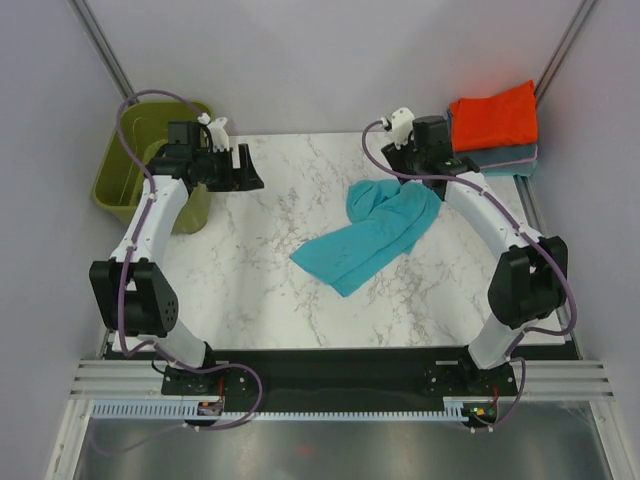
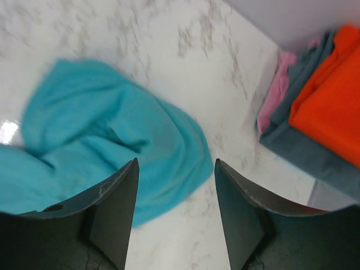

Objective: Fold and stack the t-shirts
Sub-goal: Flatten the tshirt out

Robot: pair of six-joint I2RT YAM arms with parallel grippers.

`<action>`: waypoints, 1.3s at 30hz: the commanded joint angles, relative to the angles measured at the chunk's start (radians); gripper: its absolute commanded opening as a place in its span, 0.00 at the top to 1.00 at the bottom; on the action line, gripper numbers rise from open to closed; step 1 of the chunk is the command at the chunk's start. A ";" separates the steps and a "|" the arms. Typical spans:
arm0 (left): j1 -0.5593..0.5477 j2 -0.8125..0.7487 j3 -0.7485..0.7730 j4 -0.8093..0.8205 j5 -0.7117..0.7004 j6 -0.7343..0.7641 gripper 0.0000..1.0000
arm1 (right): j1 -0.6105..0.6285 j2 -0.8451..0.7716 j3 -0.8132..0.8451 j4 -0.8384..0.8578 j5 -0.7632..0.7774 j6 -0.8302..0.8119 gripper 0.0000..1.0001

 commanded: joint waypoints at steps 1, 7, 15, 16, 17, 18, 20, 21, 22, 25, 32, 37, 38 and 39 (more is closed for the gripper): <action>-0.003 0.031 -0.078 -0.020 0.026 0.014 0.11 | 0.069 -0.040 0.112 0.057 -0.192 0.126 0.36; -0.003 0.037 -0.112 -0.005 0.036 0.001 0.11 | 0.124 0.154 0.205 0.046 -0.276 0.140 0.42; -0.002 -0.009 -0.147 0.027 0.056 -0.011 0.11 | 0.130 0.408 0.369 -0.009 -0.342 0.178 0.46; -0.002 -0.012 -0.153 0.027 0.056 -0.011 0.11 | 0.130 0.420 0.376 -0.009 -0.344 0.177 0.46; -0.002 -0.012 -0.155 0.027 0.056 -0.011 0.11 | 0.133 0.447 0.382 -0.009 -0.339 0.174 0.46; -0.002 -0.011 -0.155 0.027 0.056 -0.011 0.11 | 0.133 0.460 0.396 -0.012 -0.335 0.180 0.47; -0.002 -0.009 -0.150 0.027 0.056 -0.011 0.11 | 0.135 0.484 0.405 -0.009 -0.333 0.183 0.48; -0.002 -0.006 -0.148 0.023 0.036 0.000 0.11 | 0.136 0.492 0.406 -0.010 -0.333 0.184 0.48; -0.002 -0.003 -0.139 0.021 0.001 0.012 0.11 | 0.141 0.497 0.405 -0.010 -0.329 0.184 0.48; -0.002 0.017 -0.122 0.020 0.007 0.003 0.11 | 0.155 0.518 0.397 -0.012 -0.318 0.178 0.48; -0.002 0.043 -0.099 0.021 0.020 -0.011 0.11 | 0.185 0.566 0.399 -0.013 -0.261 0.155 0.49; -0.002 0.045 -0.101 0.021 0.020 -0.012 0.11 | 0.195 0.589 0.413 -0.010 -0.206 0.148 0.50; -0.002 0.045 -0.101 0.021 0.020 -0.012 0.11 | 0.198 0.592 0.413 -0.004 -0.186 0.146 0.51; -0.002 0.046 -0.101 0.023 0.019 -0.012 0.11 | 0.201 0.593 0.413 0.000 -0.160 0.140 0.52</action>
